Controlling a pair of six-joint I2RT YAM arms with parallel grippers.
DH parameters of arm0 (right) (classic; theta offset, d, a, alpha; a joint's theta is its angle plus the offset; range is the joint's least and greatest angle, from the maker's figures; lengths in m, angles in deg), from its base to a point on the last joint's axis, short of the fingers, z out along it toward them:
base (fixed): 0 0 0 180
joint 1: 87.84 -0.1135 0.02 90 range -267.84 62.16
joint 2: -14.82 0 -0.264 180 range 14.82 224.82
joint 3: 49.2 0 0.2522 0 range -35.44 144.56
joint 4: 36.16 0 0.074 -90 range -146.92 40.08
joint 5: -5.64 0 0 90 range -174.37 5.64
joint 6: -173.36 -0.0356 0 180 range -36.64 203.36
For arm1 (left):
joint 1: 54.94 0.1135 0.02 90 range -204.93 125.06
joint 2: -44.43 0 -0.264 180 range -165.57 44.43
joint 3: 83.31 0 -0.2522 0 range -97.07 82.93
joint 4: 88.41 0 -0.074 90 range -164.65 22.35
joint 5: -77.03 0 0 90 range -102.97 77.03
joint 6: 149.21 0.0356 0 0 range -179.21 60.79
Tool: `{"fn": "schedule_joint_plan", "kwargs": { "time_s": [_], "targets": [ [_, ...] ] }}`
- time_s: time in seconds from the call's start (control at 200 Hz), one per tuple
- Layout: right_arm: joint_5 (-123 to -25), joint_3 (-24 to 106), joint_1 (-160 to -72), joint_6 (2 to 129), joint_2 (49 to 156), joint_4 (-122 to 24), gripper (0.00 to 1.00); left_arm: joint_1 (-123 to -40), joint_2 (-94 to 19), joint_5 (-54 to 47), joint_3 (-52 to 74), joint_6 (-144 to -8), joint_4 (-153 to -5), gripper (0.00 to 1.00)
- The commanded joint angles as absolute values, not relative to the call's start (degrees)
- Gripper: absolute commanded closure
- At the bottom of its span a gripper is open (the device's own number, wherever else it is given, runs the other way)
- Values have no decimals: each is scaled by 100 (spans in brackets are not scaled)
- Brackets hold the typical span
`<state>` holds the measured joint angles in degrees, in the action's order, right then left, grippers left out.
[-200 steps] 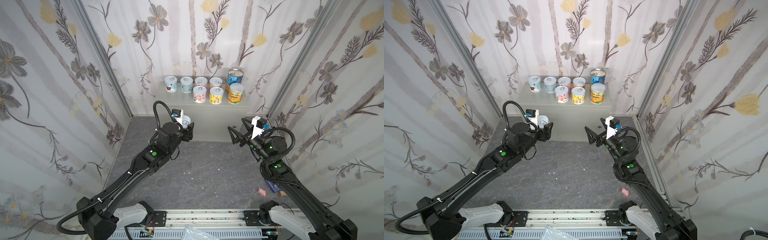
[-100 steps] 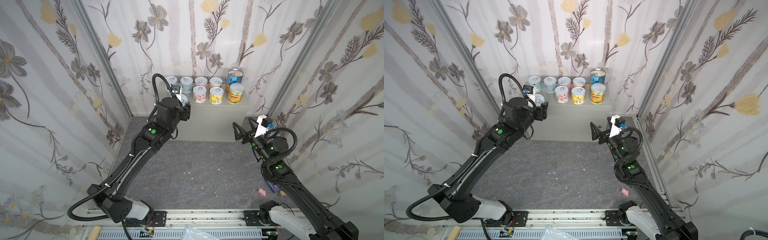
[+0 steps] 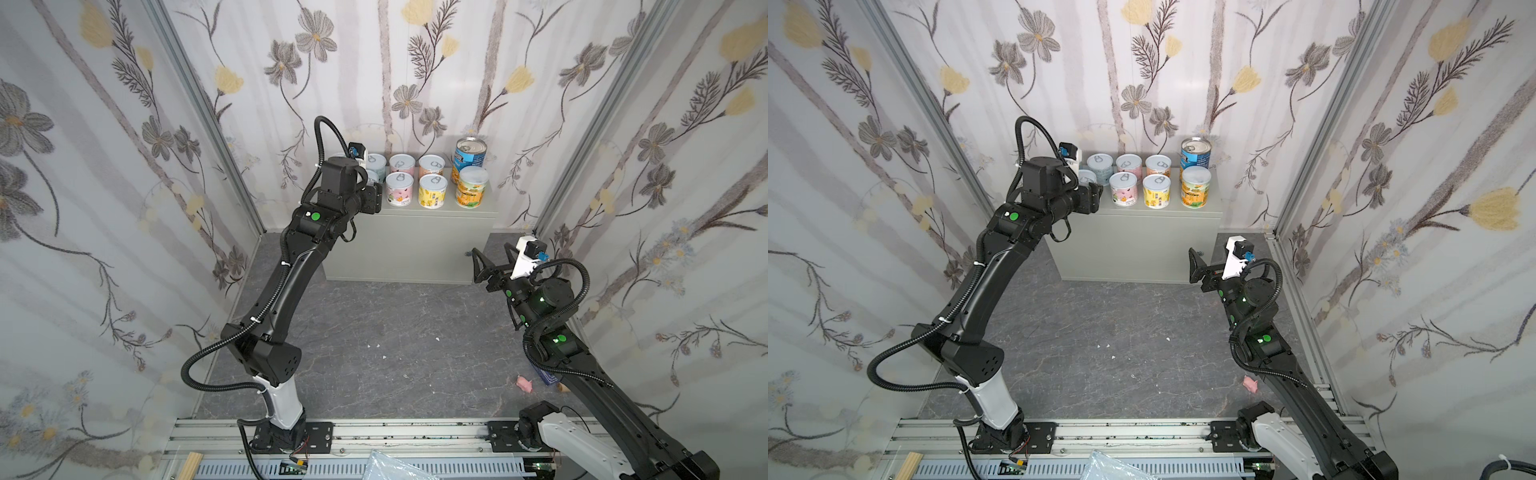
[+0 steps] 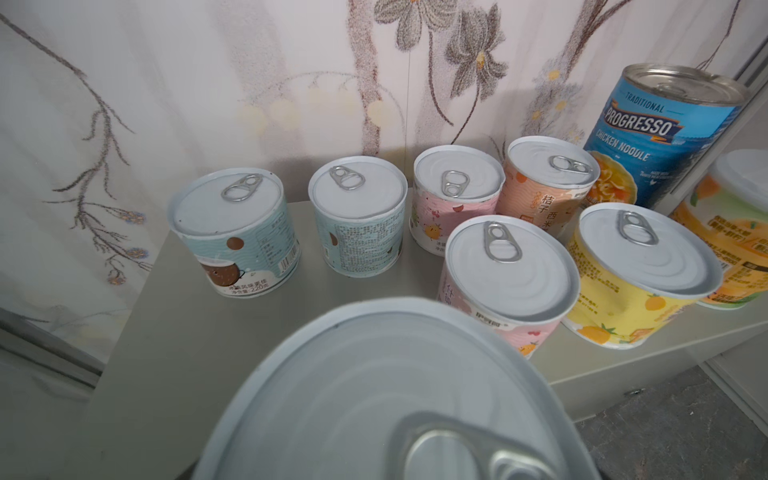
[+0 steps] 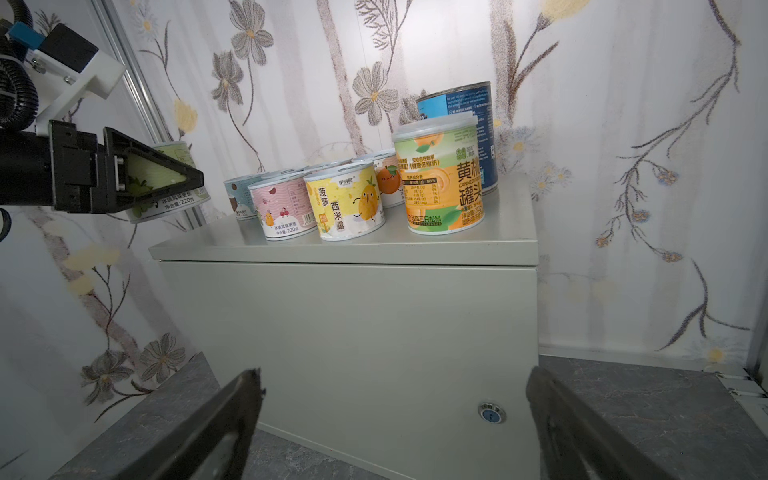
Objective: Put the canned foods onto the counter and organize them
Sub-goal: 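Carry the green can over the cabinet top beside the coconut can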
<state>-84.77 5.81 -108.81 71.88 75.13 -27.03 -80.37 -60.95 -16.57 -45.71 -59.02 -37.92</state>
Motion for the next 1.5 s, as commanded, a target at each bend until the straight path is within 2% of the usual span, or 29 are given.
{"fn": "schedule_joint_plan", "kwargs": {
  "time_s": [0.0,0.17,0.495,1.249,1.494],
  "targets": [
    [-8585,593,-10875,7247,7508,-2746,0,-7903,-6520,-1368,-5274,-5707,-3498,100],
    [-8630,587,-10858,7303,7526,-2826,0,-7590,-7150,-1020,-6039,-5827,-3193,100],
    [-8692,603,-10839,7336,7544,-2882,0,-7373,-7468,-405,-6033,-5989,-3484,100],
    [-8729,587,-10840,7308,7546,-2935,0,-7426,-7686,220,-6033,-6215,-3764,100],
    [-8735,569,-10836,7308,7540,-2960,0,-7446,-7711,144,-6033,-6211,-3815,100]
  ]
}}
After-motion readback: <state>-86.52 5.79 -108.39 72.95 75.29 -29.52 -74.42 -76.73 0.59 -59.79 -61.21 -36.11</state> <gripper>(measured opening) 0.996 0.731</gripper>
